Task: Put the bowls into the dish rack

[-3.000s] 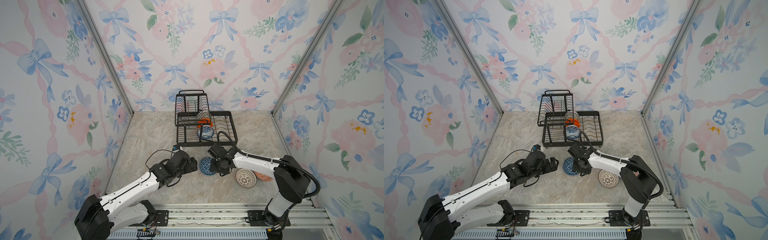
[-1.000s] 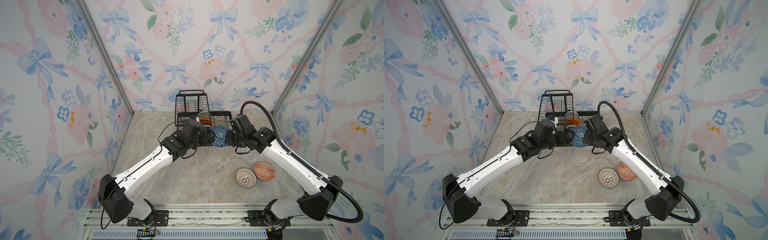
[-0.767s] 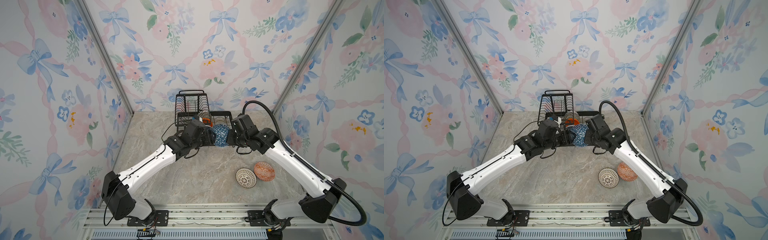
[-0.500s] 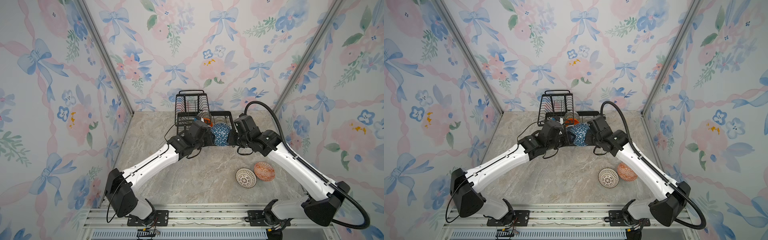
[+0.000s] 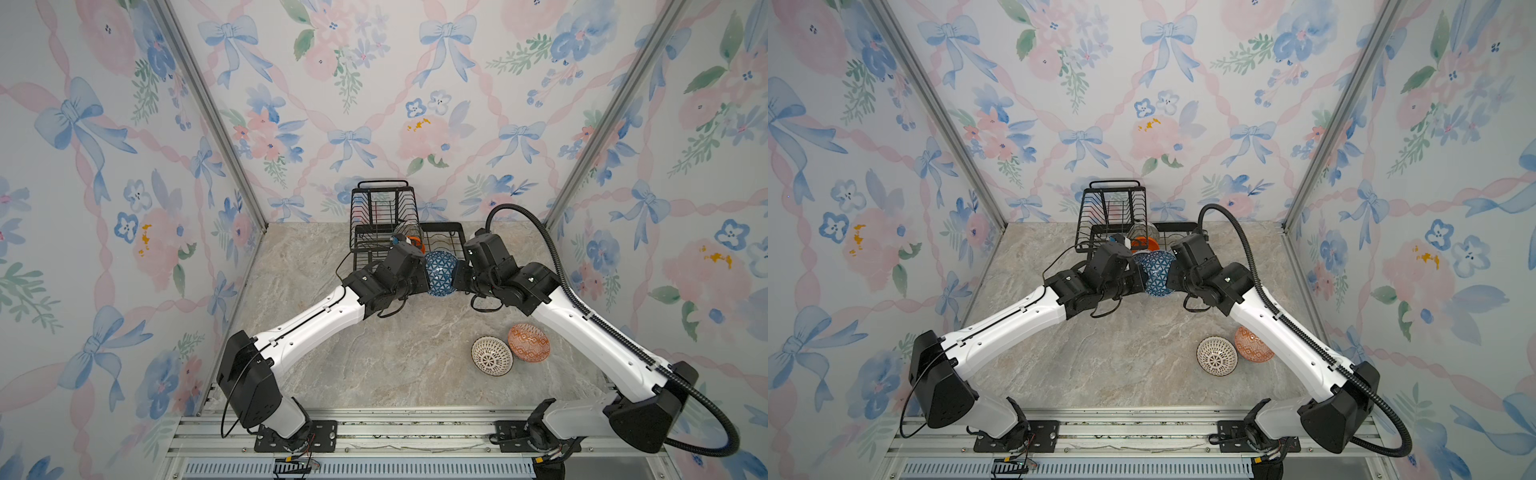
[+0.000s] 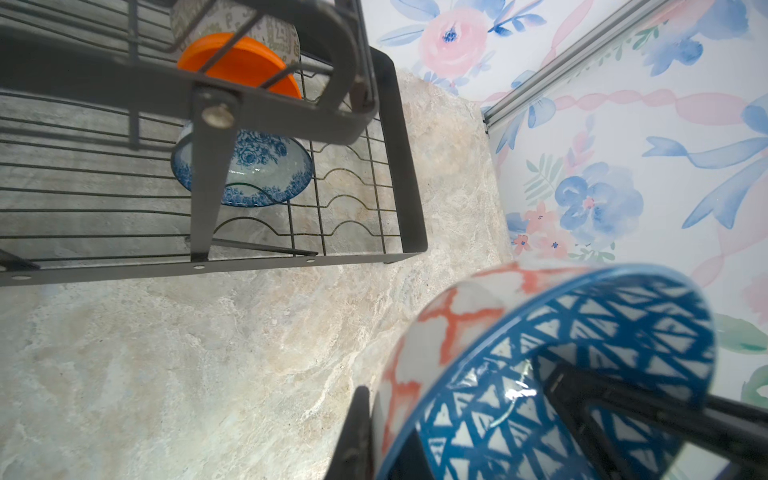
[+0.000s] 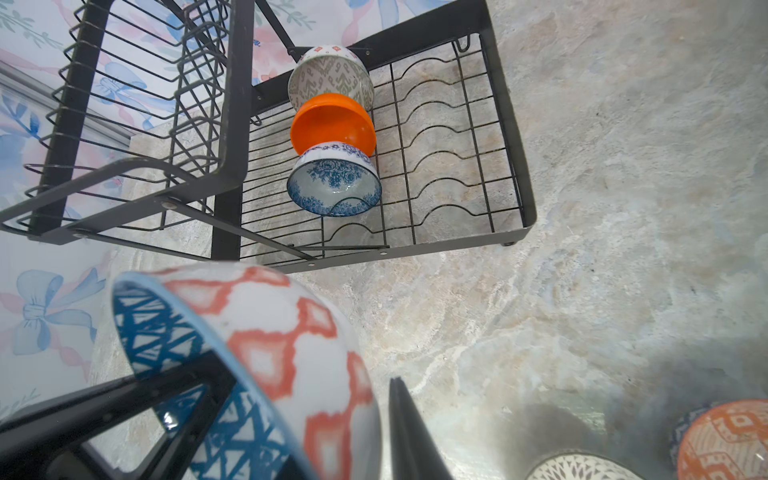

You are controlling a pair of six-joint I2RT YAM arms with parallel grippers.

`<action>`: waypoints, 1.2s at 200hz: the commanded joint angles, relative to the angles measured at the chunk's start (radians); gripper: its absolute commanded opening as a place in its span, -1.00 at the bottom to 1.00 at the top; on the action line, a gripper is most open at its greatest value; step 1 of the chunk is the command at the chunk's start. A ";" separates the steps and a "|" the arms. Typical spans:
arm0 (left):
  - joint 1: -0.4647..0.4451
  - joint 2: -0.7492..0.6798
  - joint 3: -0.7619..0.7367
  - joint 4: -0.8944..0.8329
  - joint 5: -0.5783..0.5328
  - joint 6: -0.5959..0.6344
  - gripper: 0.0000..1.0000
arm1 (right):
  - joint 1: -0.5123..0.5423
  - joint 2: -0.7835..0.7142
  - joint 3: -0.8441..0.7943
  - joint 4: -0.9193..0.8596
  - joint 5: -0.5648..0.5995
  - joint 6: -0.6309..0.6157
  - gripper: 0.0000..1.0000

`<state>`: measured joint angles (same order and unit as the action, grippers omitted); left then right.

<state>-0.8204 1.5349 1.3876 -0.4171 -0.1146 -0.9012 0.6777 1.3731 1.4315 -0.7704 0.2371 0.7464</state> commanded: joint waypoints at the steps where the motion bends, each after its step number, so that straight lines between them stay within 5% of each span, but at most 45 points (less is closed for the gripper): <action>1: -0.005 -0.027 0.022 0.032 -0.029 -0.007 -1.00 | -0.008 -0.016 0.032 -0.004 -0.002 0.010 -0.29; 52: -0.006 -0.066 0.029 0.072 -0.125 0.000 -1.00 | -0.063 -0.059 0.099 -0.018 -0.038 0.037 0.43; 74: -0.005 -0.073 0.047 0.118 -0.147 0.030 -1.00 | -0.090 -0.102 0.118 0.006 -0.036 0.043 0.99; 133: -0.006 -0.101 0.039 0.360 -0.281 0.167 -1.00 | -0.198 -0.136 0.195 0.071 -0.153 0.191 0.93; 176: -0.006 -0.065 0.009 0.638 -0.433 0.362 -1.00 | -0.198 -0.064 0.347 0.089 -0.167 0.372 0.93; 240: -0.005 0.079 0.109 0.817 -0.609 0.528 -1.00 | -0.110 0.030 0.428 0.263 -0.137 0.664 0.93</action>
<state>-0.8246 1.5764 1.4441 0.2317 -0.6235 -0.4702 0.5262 1.3647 1.8027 -0.5907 0.0822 1.2804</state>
